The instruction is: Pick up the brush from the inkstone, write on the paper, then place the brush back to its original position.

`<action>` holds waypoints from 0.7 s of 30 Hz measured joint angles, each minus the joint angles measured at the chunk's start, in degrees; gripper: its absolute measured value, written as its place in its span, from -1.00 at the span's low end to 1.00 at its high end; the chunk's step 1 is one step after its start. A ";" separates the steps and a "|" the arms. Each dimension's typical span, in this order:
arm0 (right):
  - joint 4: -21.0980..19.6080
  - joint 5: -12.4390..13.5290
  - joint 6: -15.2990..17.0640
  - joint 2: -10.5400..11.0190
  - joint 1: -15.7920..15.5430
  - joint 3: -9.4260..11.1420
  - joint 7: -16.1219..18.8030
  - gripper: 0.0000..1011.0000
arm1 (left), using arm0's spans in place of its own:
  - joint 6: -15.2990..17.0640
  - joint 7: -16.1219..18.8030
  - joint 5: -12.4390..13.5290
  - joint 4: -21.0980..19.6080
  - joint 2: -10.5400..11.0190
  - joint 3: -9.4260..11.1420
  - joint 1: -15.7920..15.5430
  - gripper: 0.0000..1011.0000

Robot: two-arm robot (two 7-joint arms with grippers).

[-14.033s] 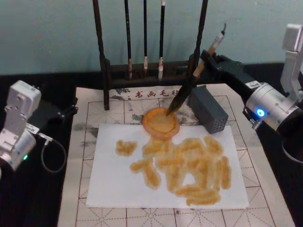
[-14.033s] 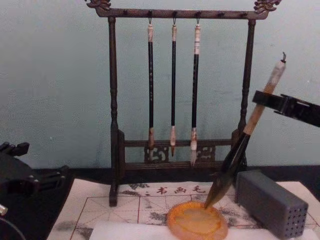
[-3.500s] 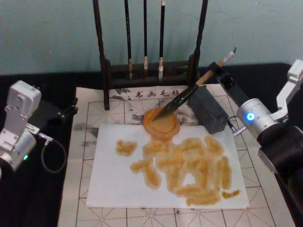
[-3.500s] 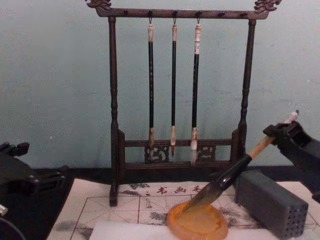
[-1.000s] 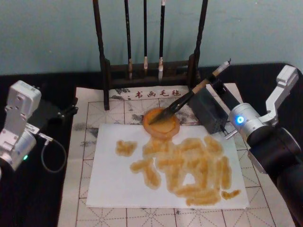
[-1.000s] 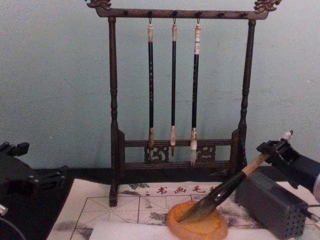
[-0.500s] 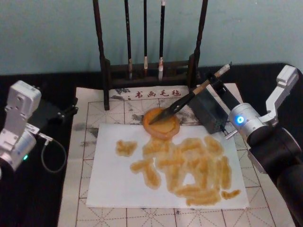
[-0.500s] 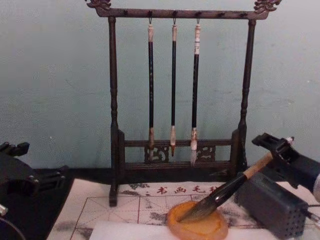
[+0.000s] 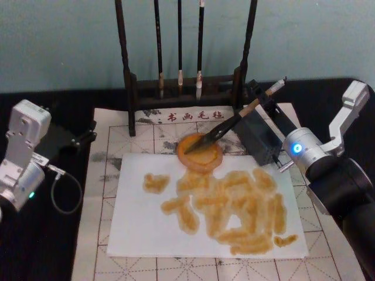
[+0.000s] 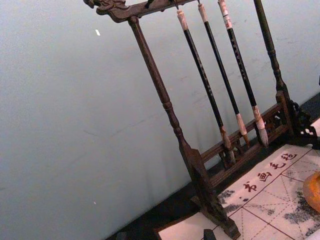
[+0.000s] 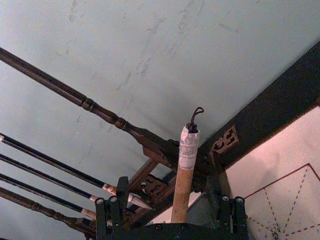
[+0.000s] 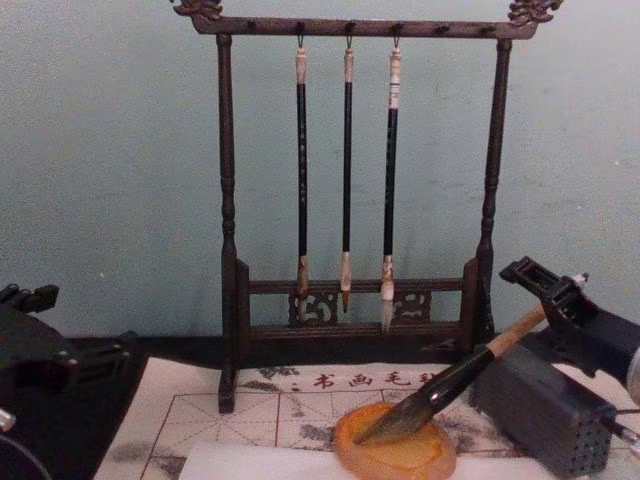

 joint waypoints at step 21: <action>-11.58 4.87 4.66 5.79 -8.05 1.00 -3.12 0.98 | 0.00 0.00 0.00 0.00 0.00 0.00 0.00 0.98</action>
